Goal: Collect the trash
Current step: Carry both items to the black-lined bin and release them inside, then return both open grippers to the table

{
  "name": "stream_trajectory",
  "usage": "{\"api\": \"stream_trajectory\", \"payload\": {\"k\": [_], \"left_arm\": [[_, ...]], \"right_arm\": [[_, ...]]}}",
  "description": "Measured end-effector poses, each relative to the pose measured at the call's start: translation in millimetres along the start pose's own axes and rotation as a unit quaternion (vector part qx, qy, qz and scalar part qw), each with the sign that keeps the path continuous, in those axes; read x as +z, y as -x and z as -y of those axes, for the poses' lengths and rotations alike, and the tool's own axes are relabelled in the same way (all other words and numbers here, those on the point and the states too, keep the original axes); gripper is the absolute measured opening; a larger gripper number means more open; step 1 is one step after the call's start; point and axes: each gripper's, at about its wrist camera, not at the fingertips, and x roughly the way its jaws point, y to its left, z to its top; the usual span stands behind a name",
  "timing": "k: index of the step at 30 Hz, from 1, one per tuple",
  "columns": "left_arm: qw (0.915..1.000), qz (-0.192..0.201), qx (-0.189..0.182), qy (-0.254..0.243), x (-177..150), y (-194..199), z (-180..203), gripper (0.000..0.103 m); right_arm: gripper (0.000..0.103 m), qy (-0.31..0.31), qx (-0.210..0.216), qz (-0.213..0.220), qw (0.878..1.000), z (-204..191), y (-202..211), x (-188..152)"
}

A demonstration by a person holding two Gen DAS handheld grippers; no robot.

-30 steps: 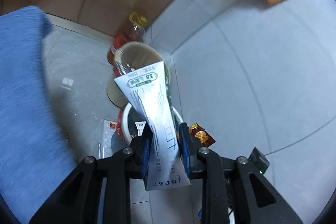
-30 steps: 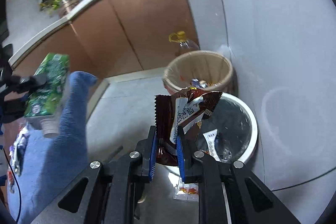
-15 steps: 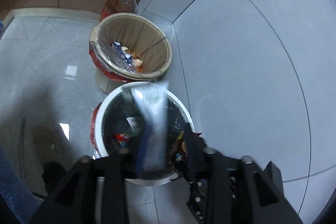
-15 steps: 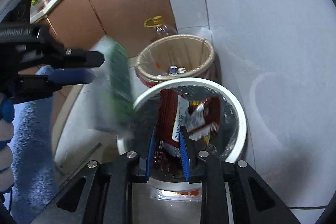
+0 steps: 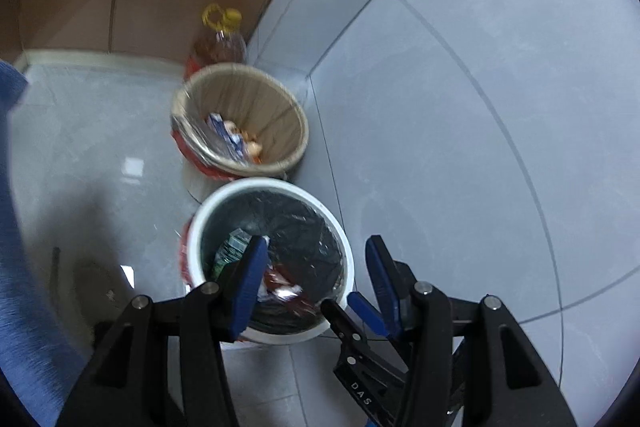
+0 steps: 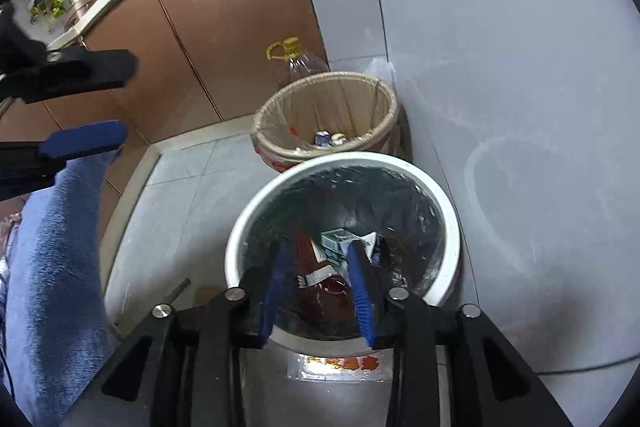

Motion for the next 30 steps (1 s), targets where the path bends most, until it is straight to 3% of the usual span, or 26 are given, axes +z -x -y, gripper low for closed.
{"api": "stream_trajectory", "payload": {"k": [4, 17, 30], "left_arm": [[0.9984, 0.047, 0.026, -0.019, -4.8, 48.8, 7.7, 0.06], [0.9812, 0.176, 0.066, -0.044, -55.3, 197.8, 5.2, 0.062], [0.9665, 0.235, 0.098, -0.034, -126.0, 332.5, -43.3, 0.062]], "right_arm": [[0.043, 0.006, 0.003, 0.022, 1.0, -18.1, 21.9, 3.2], [0.063, 0.056, 0.019, 0.1, 0.993, -89.1, 115.7, 10.4], [0.066, 0.114, 0.102, 0.148, 0.977, -166.3, 191.8, 12.1]]}}
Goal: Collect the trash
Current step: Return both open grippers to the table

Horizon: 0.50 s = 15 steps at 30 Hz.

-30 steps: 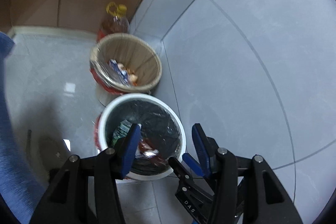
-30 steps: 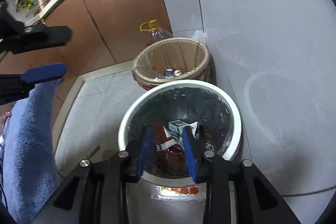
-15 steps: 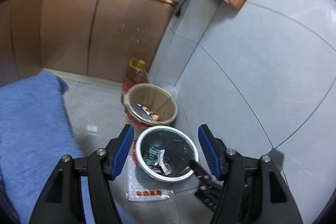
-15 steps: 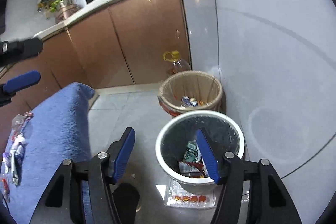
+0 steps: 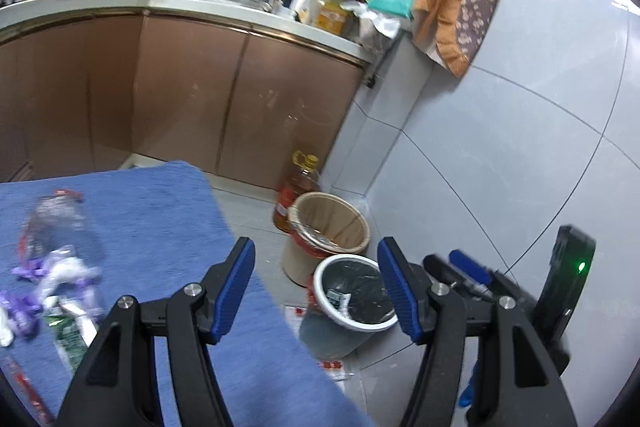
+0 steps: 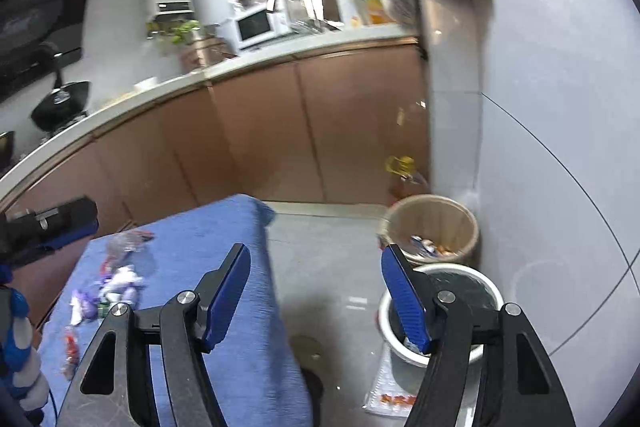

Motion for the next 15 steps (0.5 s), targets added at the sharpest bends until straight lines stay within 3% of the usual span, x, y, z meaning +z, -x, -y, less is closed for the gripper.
{"api": "stream_trajectory", "payload": {"k": [7, 15], "left_arm": [[0.9982, 0.029, 0.044, 0.028, -19.0, 64.6, -61.1, 0.062], [0.9893, 0.039, 0.127, 0.059, -43.9, 121.1, -150.1, 0.062]], "right_arm": [[0.066, 0.029, 0.049, 0.008, 0.998, -44.4, 13.4, 6.7], [0.066, 0.058, 0.099, -0.004, 0.993, -85.5, 9.4, 10.3]]}}
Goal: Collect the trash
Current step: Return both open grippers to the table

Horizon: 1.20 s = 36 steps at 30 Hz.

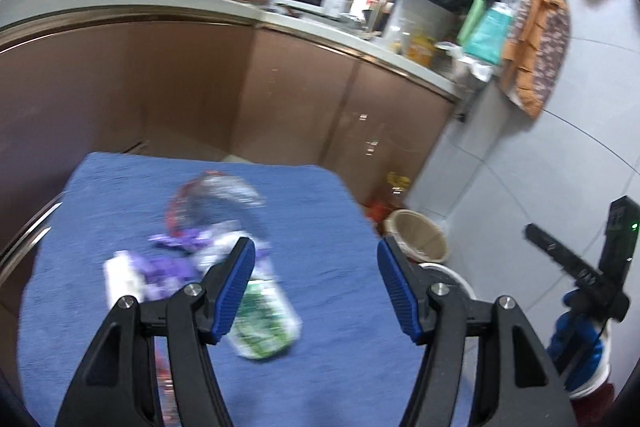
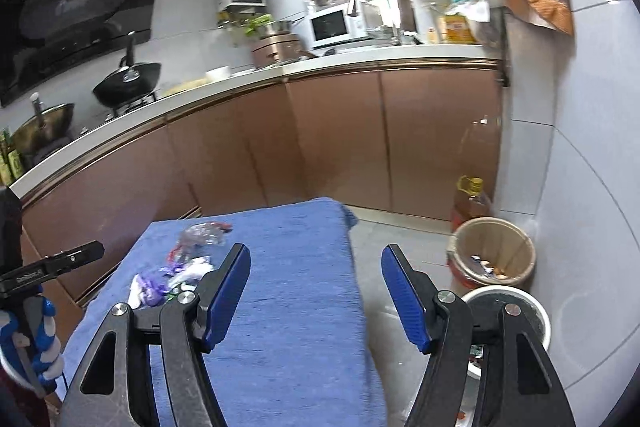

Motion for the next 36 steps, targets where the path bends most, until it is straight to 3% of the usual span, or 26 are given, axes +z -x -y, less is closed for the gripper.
{"api": "stream_trajectory", "payload": {"k": [4, 11, 15, 20, 36], "left_arm": [[0.9988, 0.001, 0.046, 0.016, -2.6, 10.3, -47.4, 0.062], [0.9953, 0.0, 0.073, 0.064, -2.4, 16.2, -109.8, 0.062], [0.9956, -0.014, 0.061, 0.07, -4.0, 4.9, -119.7, 0.062], [0.9948, -0.059, 0.056, 0.06, -17.9, -29.3, -109.4, 0.061], [0.9802, -0.17, 0.101, 0.008, -29.2, -115.0, -117.4, 0.061]], "right_arm": [[0.066, 0.008, 0.016, -0.006, 1.0, -12.5, -11.1, 0.4], [0.066, 0.011, 0.052, -0.036, 0.998, -22.7, -50.0, -3.3], [0.058, 0.01, 0.072, -0.059, 0.996, -26.1, -73.9, -10.7], [0.05, 0.017, 0.1, -0.088, 0.991, -33.6, -103.8, -19.5], [0.05, 0.016, 0.163, -0.16, 0.974, -45.1, -193.4, -40.1]]}}
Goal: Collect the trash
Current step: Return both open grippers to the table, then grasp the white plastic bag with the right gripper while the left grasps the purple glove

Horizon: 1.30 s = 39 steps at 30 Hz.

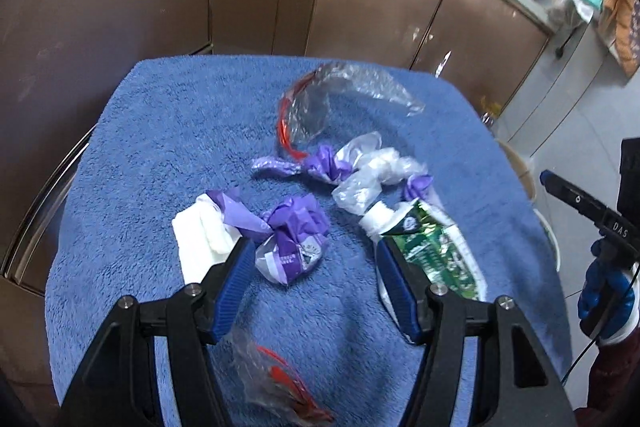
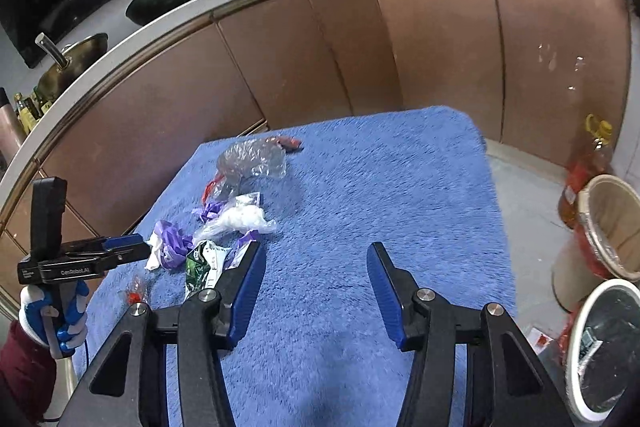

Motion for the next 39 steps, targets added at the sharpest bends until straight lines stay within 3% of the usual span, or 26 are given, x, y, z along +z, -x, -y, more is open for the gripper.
{"api": "stream_trajectory", "payload": {"k": [10, 17, 28, 38, 39], "left_arm": [[0.9989, -0.035, 0.017, -0.027, 4.9, -33.5, 1.5, 0.052], [0.9989, -0.033, 0.015, -0.03, 3.9, -39.0, -5.0, 0.043], [0.9994, -0.031, -0.008, -0.014, 5.4, -45.1, -21.6, 0.042], [0.9994, -0.03, -0.015, -0.011, 5.5, -49.5, -29.4, 0.041], [0.9994, -0.03, -0.015, -0.01, 5.4, -49.9, -30.1, 0.04]], "right_arm": [[0.05, 0.011, 0.049, -0.039, 0.998, -13.8, -50.7, 5.3], [0.049, 0.029, 0.072, -0.063, 0.995, -28.0, -82.4, 15.9], [0.049, 0.12, 0.091, -0.12, 0.981, -60.5, -133.1, 36.4], [0.049, 0.154, 0.092, -0.161, 0.971, -70.6, -160.8, 33.9], [0.043, 0.155, 0.09, -0.162, 0.97, -69.9, -162.5, 33.8]]}}
